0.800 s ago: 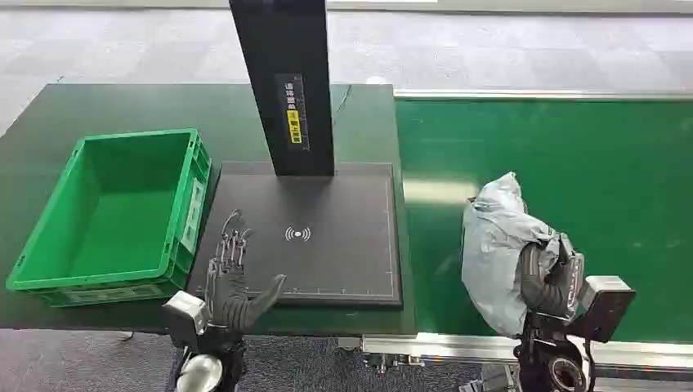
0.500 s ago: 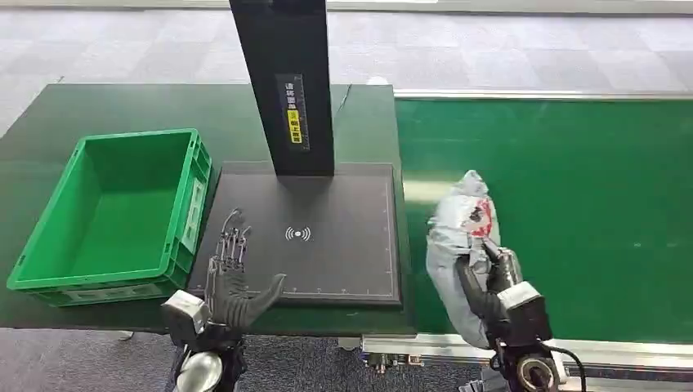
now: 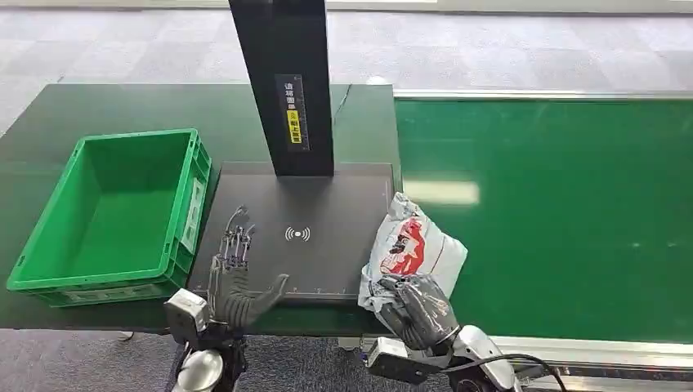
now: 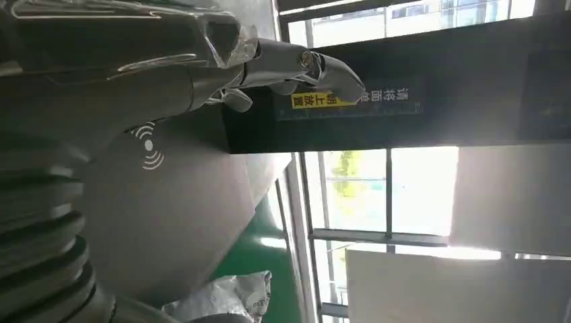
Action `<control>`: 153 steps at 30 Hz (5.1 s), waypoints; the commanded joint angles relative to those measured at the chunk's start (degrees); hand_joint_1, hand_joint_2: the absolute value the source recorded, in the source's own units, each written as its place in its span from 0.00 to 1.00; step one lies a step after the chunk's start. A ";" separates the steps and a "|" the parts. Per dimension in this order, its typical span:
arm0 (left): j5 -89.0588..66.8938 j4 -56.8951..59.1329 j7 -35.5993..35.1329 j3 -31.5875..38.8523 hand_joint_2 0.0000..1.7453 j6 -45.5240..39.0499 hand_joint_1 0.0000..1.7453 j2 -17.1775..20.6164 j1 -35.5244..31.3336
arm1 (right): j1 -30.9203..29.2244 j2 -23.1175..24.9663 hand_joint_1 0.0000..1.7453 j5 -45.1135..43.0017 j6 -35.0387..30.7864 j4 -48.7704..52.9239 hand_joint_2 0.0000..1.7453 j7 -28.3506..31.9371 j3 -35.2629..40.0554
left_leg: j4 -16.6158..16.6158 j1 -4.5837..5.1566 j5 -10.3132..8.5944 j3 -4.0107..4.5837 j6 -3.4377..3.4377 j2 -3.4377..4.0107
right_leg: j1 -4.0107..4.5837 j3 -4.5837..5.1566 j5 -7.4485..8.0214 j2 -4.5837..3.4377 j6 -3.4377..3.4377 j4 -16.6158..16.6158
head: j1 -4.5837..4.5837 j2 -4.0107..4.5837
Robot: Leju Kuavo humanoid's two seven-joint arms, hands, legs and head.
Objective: Moved the parcel from conveyor to table for the left to box.
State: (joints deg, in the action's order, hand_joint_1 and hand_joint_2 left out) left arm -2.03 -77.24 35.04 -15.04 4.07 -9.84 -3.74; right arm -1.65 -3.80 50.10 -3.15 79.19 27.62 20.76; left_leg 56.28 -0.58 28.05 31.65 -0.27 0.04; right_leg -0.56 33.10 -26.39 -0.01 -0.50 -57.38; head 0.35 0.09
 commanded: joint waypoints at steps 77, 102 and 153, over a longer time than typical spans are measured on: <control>-0.10 4.22 -0.26 -0.26 1.00 0.42 0.00 0.05 -2.90 | -8.94 -1.24 1.00 1.14 -5.28 -10.14 1.00 3.30 20.34 | -0.10 0.00 -0.02 -0.13 0.00 0.10 | 0.01 -0.10 0.05 -0.09 0.03 0.09 | 0.00 0.00; -0.15 4.63 -0.35 -0.30 1.00 0.35 0.00 -0.02 -3.39 | -8.78 -0.79 1.00 -1.68 -4.12 -9.19 1.00 4.87 21.35 | -0.09 0.00 -0.02 -0.11 0.00 0.06 | 0.01 -0.10 0.03 -0.05 0.03 0.07 | 0.00 0.00; -22.54 9.13 -3.21 -15.47 1.00 -2.56 0.00 4.66 -5.09 | -1.66 1.15 0.00 -32.91 -13.60 2.57 1.00 12.38 1.06 | -0.08 0.02 -0.03 -0.14 -0.01 -0.05 | -0.01 -0.13 -0.01 0.07 0.04 0.05 | 0.00 0.00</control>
State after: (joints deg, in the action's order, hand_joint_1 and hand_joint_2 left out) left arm -16.79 -75.54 33.73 -21.58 1.94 -8.55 -4.76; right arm -3.97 -2.84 19.15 -14.60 80.26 39.47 23.43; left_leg 56.28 -0.57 28.04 31.60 -0.27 0.07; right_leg -0.57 33.07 -26.37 -0.02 -0.50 -57.38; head 0.35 0.09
